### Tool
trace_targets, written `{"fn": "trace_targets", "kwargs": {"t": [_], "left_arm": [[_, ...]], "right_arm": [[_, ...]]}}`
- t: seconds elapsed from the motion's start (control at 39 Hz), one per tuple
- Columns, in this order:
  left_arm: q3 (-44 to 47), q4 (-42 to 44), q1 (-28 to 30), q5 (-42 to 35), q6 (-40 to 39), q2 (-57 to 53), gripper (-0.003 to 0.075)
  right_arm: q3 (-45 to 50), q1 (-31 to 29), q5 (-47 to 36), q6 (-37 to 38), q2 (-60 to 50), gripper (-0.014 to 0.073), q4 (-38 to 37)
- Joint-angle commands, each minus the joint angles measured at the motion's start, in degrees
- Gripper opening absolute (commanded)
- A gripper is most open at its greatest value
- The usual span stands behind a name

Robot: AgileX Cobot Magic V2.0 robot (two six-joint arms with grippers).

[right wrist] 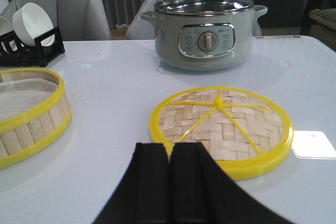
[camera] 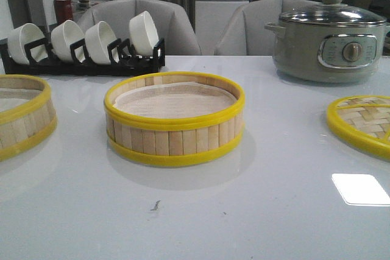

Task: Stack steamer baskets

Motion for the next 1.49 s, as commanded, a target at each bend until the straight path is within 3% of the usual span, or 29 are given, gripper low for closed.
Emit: {"fn": "trace_targets", "kwargs": {"t": [0.0,0.23,0.36,0.59,0.79,0.92,1.03,1.46], "left_arm": [[0.1,0.0,-0.2,-4.8,0.0,-0.7,0.0086],[-1.0,-2.0,-0.9,-5.1,-0.8,0.2,0.0086],[-6.9,-1.7,-4.0,-6.8,-0.8,7.9,0.0086],[-33.0,2.8,-8.6,-3.5,-0.7,33.7,0.0086],[-58.6,2.7,-8.6,10.5,-0.7,51.3,0.0086],[-68.6,3.9,-8.6,21.5,-0.1,56.8,0.0086],[-72.2,5.0,-8.6,25.7,-0.1,58.6,0.0086],[-72.5,5.3,-8.6,23.8,-0.1,60.8,0.0086]], "right_arm": [[-0.8,-0.4,-4.7,-0.7,-1.1,0.0055,-0.1],[-0.8,-0.4,-4.7,-0.7,-1.1,0.0055,-0.1],[-0.8,-0.4,-4.6,-0.7,-1.1,0.0055,-0.1],[-0.8,-0.4,-4.6,-0.7,-1.1,0.0055,-0.1],[-0.8,-0.4,-4.6,-0.7,-1.1,0.0055,-0.1],[-0.8,-0.4,-4.6,-0.7,-1.1,0.0055,-0.1],[-0.8,-0.4,-4.6,-0.7,-1.1,0.0055,-0.1],[-0.8,-0.4,-4.6,-0.7,-1.1,0.0055,-0.1]]}}
